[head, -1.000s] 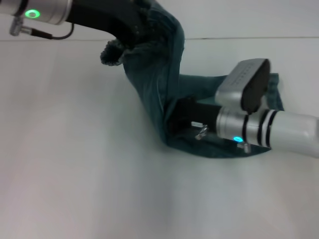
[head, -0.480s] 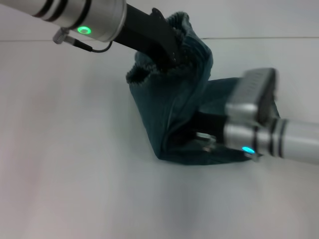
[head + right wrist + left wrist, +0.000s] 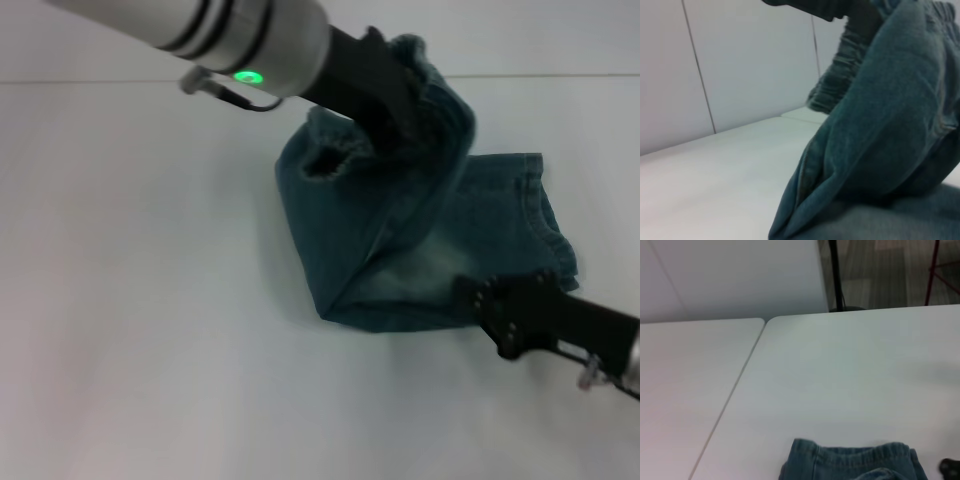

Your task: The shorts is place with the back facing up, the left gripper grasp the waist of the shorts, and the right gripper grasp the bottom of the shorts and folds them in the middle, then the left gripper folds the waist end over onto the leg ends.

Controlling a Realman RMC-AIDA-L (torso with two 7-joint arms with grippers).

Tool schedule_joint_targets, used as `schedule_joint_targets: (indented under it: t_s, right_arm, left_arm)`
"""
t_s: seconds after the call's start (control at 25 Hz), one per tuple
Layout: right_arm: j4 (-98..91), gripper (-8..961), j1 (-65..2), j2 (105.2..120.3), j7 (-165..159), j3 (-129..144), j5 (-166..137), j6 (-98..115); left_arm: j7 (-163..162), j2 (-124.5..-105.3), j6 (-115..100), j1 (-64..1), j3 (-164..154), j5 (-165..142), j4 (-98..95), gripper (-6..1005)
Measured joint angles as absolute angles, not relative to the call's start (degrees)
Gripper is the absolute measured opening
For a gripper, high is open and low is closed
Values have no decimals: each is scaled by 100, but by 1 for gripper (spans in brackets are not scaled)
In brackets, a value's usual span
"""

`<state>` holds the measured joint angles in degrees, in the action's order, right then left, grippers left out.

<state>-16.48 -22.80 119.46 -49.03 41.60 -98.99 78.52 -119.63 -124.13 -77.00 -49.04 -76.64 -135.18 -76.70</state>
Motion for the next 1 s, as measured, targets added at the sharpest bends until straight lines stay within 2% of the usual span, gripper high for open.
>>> schedule_joint_targets:
  t_s: [0.24, 0.72, 0.92, 1.0]
  right_arm:
    - [-1646, -1, -1880, 11946, -4904, 4211, -9999, 8025]
    - [-1581, 9, -1883, 11963, -4888, 4221, -10185, 8268]
    - [-1668, 16, -1925, 11947, -4896, 4223, -10187, 8442]
    - [-1699, 18, -1922, 11939, -4897, 4221, -10187, 8541]
  left_arm:
    - [-12008, -12445, -6953, -5393, -8499, -13498, -6987, 133]
    - [-12465, -12451, -6064, -6316, -9205, -13494, -5850, 192]
    - [-12404, -12429, -6081, -6103, -9147, -13489, -6144, 412]
    - [-12350, -12424, -6083, -5863, -9077, -13467, -6408, 450]
